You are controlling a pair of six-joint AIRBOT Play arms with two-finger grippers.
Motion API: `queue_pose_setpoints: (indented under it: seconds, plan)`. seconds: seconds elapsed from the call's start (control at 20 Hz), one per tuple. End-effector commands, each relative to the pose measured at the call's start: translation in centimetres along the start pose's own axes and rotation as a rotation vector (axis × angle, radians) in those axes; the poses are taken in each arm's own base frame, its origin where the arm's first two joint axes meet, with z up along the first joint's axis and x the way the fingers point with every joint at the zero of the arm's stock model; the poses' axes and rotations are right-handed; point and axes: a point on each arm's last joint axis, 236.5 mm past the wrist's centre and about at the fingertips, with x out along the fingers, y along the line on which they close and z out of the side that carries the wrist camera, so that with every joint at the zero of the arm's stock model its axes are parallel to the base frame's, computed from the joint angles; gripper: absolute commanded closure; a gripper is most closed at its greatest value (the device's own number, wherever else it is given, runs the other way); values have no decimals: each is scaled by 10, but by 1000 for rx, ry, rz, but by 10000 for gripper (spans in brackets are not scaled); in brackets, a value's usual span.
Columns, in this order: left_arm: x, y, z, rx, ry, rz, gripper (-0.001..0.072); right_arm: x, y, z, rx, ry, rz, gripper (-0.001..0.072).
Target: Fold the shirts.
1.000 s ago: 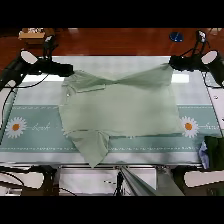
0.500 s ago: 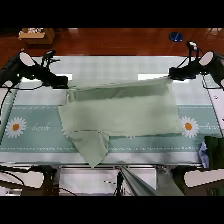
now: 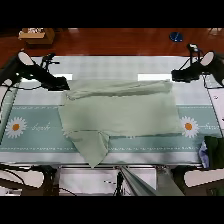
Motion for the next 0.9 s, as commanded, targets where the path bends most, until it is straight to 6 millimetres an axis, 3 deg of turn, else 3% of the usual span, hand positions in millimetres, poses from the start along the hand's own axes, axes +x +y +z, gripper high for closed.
queue_pose_setpoints:
  seconds: [0.0, 0.1, 0.2, 0.3, 0.4, 0.6, 0.85]
  plan:
    - [-42, 8, -27, -26, 58, -18, 240, -59, -56, -29, -96, 110, -173, 235]
    - [-54, 15, -59, -80, 64, -30, 240, -79, -71, -62, 23, 156, -112, 233]
    - [-47, 12, -104, -147, 91, -87, 240, -77, -73, -107, 104, 228, -11, 233]
    - [-32, -7, -156, -192, 114, -211, 240, -67, -58, -153, 190, 275, 144, 198]
    - [-23, -18, -194, -257, 114, -300, 240, -61, -45, -178, 255, 279, 265, 169]
    - [-9, -29, -239, -336, 171, -377, 237, -60, -51, -189, 333, 270, 302, 170]
    - [15, -41, -255, -310, 221, -355, 237, -60, -50, -189, 334, 270, 308, 171]
